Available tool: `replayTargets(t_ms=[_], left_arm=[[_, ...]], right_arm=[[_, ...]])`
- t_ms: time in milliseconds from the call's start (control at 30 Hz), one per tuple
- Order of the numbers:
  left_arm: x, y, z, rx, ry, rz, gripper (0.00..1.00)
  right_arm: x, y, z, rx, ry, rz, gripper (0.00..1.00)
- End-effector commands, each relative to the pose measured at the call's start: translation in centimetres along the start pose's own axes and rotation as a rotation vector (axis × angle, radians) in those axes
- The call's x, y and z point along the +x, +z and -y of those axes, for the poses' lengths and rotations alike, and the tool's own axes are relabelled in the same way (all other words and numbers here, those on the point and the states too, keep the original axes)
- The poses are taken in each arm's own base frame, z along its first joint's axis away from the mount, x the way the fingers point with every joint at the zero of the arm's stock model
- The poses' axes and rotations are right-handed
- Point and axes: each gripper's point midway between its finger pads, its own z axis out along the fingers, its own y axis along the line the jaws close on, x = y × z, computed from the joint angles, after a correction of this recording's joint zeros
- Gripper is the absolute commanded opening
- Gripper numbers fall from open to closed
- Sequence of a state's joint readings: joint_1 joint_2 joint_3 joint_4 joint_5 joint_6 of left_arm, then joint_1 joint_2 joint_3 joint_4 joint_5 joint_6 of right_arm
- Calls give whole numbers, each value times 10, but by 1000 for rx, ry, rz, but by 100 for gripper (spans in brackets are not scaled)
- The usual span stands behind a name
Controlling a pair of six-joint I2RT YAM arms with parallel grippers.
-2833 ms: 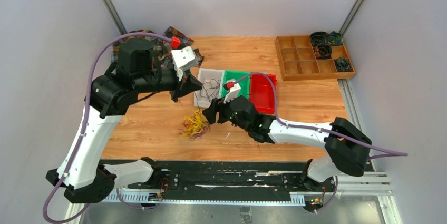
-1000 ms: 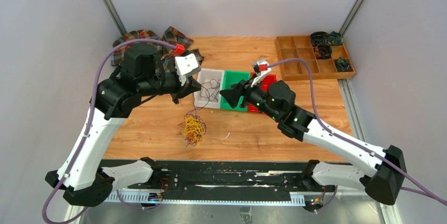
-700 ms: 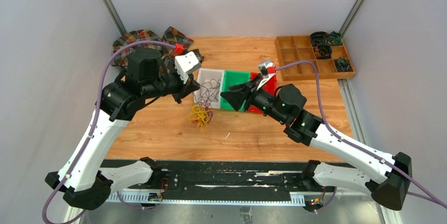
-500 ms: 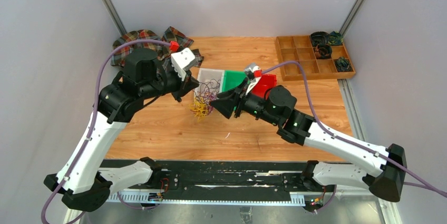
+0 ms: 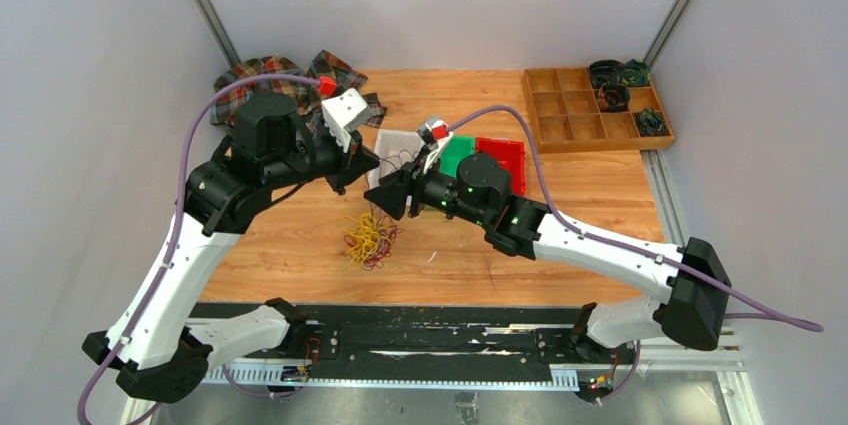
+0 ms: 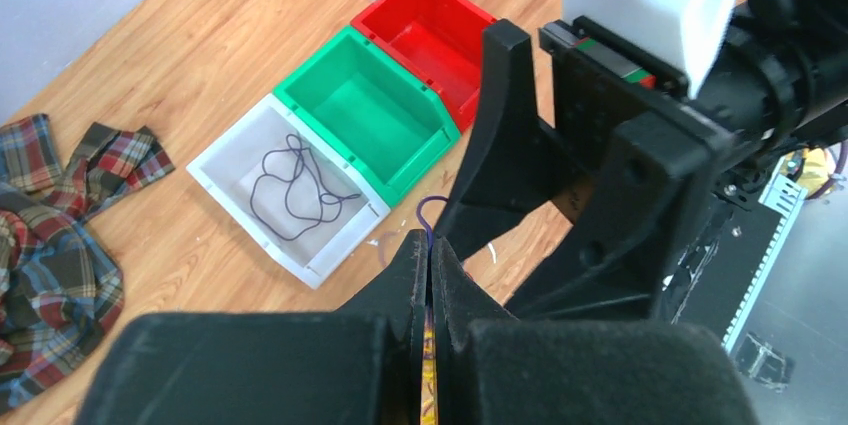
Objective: Untangle the cables
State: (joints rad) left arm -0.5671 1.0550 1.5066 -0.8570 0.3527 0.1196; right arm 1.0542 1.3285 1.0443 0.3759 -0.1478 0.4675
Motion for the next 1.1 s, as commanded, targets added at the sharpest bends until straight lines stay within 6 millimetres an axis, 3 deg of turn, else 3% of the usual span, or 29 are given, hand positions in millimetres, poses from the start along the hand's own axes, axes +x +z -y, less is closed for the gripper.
replayTargets(t_ms=[0, 400, 633, 1067], left_arm=[[-21, -13, 15, 55, 14, 85, 0], [-38, -25, 49, 235, -5, 113, 0], [-47, -29, 56, 279, -3, 131, 0], [-68, -38, 57, 279, 16, 179, 0]], right_arm=[[-13, 4, 4, 80, -43, 55, 51], [3, 23, 41, 250, -113, 50, 49], [11, 33, 41, 230, -90, 36, 47], [57, 44, 46, 204, -29, -58, 40]])
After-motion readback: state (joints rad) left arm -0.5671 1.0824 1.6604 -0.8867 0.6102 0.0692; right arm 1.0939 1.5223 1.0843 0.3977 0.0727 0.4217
